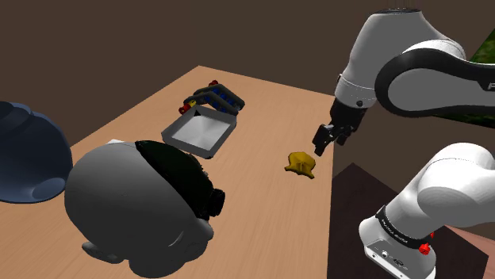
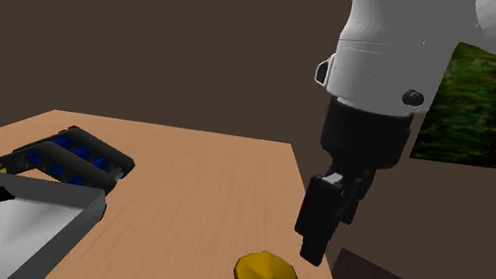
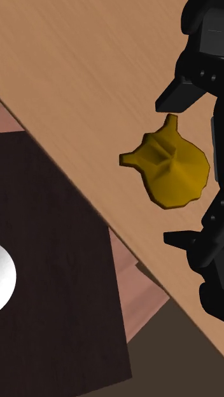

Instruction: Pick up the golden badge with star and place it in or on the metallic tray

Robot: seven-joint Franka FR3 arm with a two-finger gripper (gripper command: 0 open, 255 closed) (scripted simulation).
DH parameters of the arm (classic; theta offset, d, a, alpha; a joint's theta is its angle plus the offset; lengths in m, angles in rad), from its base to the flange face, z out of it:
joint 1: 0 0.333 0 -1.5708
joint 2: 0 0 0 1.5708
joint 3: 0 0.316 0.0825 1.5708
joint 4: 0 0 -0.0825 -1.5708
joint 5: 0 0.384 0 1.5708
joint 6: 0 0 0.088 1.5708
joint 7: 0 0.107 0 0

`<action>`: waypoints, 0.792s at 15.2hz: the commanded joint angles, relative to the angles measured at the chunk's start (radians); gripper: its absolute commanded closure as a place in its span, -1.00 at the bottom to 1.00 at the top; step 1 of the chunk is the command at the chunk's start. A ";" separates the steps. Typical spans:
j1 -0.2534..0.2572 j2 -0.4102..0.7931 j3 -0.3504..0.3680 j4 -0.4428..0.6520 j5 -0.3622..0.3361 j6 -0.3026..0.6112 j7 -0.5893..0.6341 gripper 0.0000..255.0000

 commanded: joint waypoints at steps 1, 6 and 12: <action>0.019 0.003 0.057 -0.050 0.043 0.068 0.059 -1.00; 0.050 0.053 0.161 -0.118 0.119 0.203 0.150 -1.00; 0.057 0.121 0.199 -0.176 0.156 0.327 0.146 -1.00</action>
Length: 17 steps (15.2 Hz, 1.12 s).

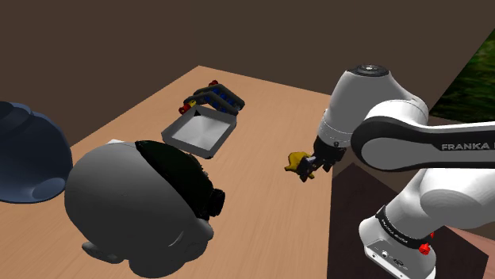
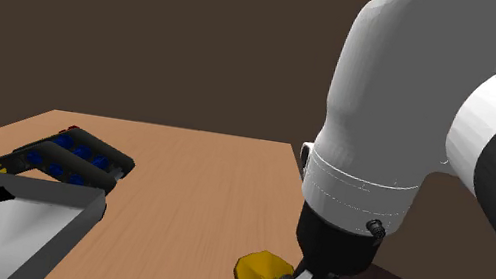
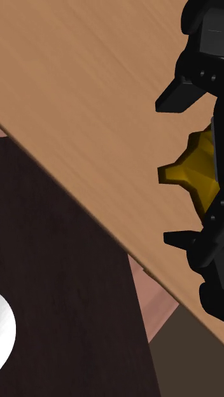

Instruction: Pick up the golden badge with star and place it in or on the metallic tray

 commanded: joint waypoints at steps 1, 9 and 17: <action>-0.002 0.022 0.008 -0.008 0.006 0.031 -0.002 -1.00; -0.002 0.021 0.008 -0.008 0.006 0.030 -0.002 1.00; -0.002 0.023 0.009 -0.009 0.007 0.033 -0.002 1.00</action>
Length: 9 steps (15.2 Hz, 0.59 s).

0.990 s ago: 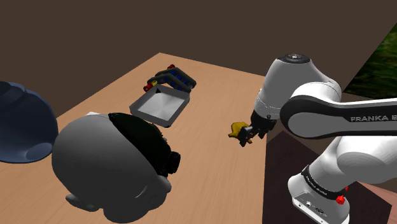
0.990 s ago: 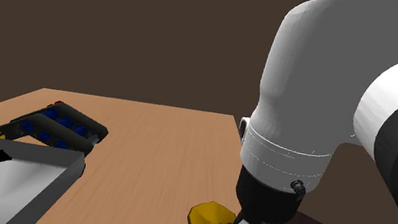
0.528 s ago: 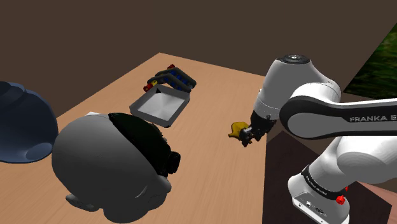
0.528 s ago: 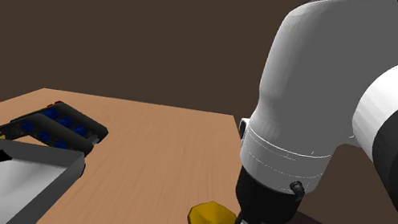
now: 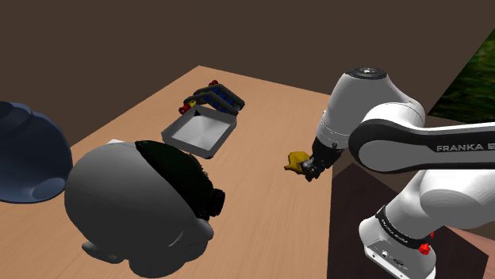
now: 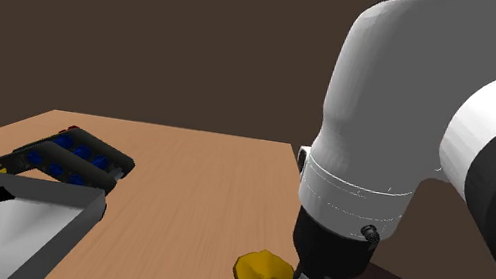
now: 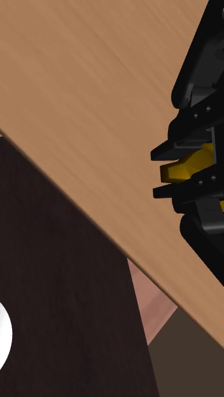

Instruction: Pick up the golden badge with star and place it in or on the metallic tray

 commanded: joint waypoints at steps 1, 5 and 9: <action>-0.001 0.000 0.000 -0.002 -0.001 -0.002 0.000 1.00; -0.007 -0.043 -0.025 0.032 -0.024 -0.078 0.000 1.00; -0.014 -0.076 -0.048 0.071 -0.047 -0.148 0.000 1.00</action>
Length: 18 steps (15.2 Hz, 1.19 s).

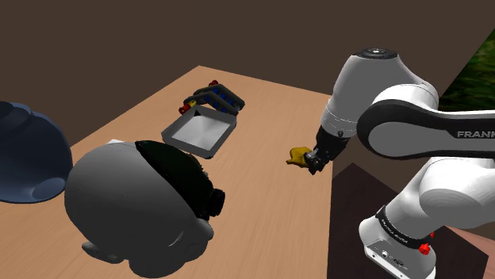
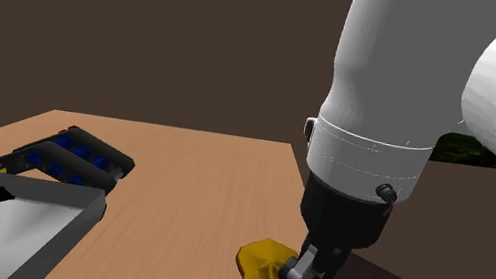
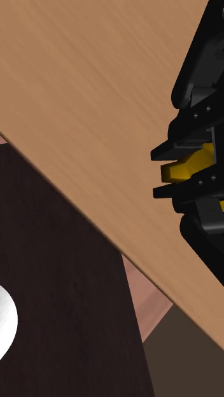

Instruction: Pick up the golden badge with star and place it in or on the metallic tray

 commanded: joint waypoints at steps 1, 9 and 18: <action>-0.003 -0.017 -0.012 0.018 -0.011 -0.035 0.000 1.00; -0.019 -0.054 -0.053 0.106 -0.051 -0.158 0.000 1.00; -0.055 0.034 -0.049 0.238 -0.075 -0.195 0.014 1.00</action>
